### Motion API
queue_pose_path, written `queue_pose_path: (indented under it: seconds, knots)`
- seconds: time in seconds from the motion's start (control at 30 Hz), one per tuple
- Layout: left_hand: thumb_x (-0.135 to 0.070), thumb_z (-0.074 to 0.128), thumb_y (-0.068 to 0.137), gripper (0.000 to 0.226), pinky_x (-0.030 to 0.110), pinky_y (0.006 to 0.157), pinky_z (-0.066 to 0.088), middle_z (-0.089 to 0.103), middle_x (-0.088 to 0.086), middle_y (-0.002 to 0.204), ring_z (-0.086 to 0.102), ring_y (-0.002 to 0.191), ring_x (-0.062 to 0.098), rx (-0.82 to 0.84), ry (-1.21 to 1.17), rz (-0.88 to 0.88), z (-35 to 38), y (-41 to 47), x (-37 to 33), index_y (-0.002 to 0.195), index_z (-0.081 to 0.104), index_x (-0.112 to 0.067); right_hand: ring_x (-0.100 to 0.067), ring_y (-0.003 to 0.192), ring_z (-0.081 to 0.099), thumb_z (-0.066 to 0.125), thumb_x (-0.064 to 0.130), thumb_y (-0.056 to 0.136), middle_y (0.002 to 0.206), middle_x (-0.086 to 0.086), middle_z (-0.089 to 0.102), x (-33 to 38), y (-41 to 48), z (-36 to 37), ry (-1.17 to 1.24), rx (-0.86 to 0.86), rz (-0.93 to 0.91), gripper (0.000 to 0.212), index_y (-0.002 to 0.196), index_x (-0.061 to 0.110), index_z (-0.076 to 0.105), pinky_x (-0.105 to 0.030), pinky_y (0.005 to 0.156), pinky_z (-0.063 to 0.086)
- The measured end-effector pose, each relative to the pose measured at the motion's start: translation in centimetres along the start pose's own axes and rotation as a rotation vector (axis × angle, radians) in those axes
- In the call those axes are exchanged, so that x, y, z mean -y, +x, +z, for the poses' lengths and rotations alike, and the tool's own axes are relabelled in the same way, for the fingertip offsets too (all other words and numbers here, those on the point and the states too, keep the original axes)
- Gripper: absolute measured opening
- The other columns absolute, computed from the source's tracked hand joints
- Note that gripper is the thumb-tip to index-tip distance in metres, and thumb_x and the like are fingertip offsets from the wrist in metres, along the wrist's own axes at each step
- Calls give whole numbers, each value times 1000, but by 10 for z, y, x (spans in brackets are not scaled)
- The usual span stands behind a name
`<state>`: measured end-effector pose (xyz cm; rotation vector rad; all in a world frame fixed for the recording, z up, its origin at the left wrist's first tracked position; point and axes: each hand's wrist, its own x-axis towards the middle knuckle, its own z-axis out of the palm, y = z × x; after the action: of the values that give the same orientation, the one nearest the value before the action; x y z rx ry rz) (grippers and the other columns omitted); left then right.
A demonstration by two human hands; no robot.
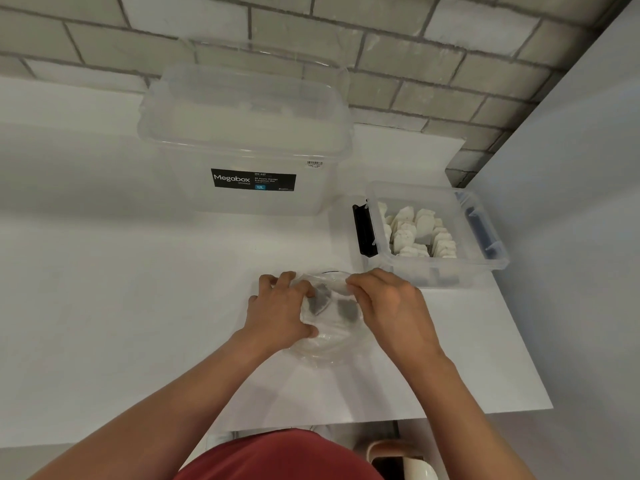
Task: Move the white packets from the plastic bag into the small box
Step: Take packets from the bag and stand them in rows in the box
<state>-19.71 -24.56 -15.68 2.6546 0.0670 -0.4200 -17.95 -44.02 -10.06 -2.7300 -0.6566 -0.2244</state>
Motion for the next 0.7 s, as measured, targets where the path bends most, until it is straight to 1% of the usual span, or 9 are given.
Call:
queue_pose_path:
  seconds: [0.1, 0.17, 0.27, 0.37, 0.47, 0.57, 0.63, 0.7]
  knots:
    - [-52, 79, 67, 69, 42, 93, 45, 31, -11, 151, 24, 134, 28, 3, 0, -7, 0, 0, 0, 128, 48, -43, -23, 81, 63, 63, 22, 97, 87, 5, 64, -7, 3, -11, -27, 46, -31, 10, 95, 22, 72, -41, 60, 54]
    - [-52, 79, 67, 69, 42, 94, 46, 31, -12, 151, 24, 135, 27, 0, 2, -8, 0, 0, -1, 128, 48, -43, -19, 83, 63, 62, 24, 99, 90, 9, 64, -11, 4, -27, -8, 1, -42, 9, 97, 25, 71, -39, 61, 54]
    - [-51, 79, 68, 68, 41, 95, 45, 31, -12, 151, 24, 136, 27, 4, 1, -15, 0, 0, -3, 128, 48, -43, -12, 83, 61, 61, 27, 100, 94, 14, 66, -29, 12, -59, 49, -66, 9, 10, 101, 30, 70, -36, 65, 52]
    - [-52, 79, 67, 69, 41, 95, 46, 31, -13, 151, 24, 136, 26, 5, 6, -28, 0, 1, -4, 128, 48, -44, -16, 83, 63, 59, 26, 100, 94, 11, 68, -63, 29, -89, 55, -158, 59, 9, 100, 28, 68, -38, 71, 52]
    - [-51, 80, 66, 68, 41, 95, 47, 33, -15, 148, 25, 135, 25, 1, 3, -35, 1, 2, -5, 126, 48, -44, -22, 84, 66, 58, 26, 101, 98, 6, 71, -102, 50, -106, -29, -227, 126, 10, 102, 26, 68, -39, 71, 54]
    - [-51, 79, 66, 67, 40, 93, 48, 34, -18, 147, 26, 134, 23, -8, 2, -41, 2, 2, -5, 125, 49, -45, -29, 88, 66, 56, 24, 101, 101, 0, 71, -133, 71, -108, -110, -163, 201, 11, 104, 25, 66, -43, 71, 56]
    - [-51, 79, 65, 66, 39, 92, 48, 34, -20, 147, 27, 134, 21, -17, -1, -50, 3, 2, -5, 123, 49, -46, -31, 90, 64, 54, 22, 101, 103, -1, 70, -148, 85, -104, -160, -62, 238, 12, 105, 26, 65, -43, 73, 57]
    - [-51, 78, 63, 65, 37, 90, 49, 34, -22, 146, 28, 132, 20, -21, -2, -56, 4, 2, -6, 121, 49, -46, -30, 93, 63, 53, 19, 101, 105, -1, 69, -158, 99, -95, -191, 81, 244, 16, 106, 25, 67, -39, 75, 54]
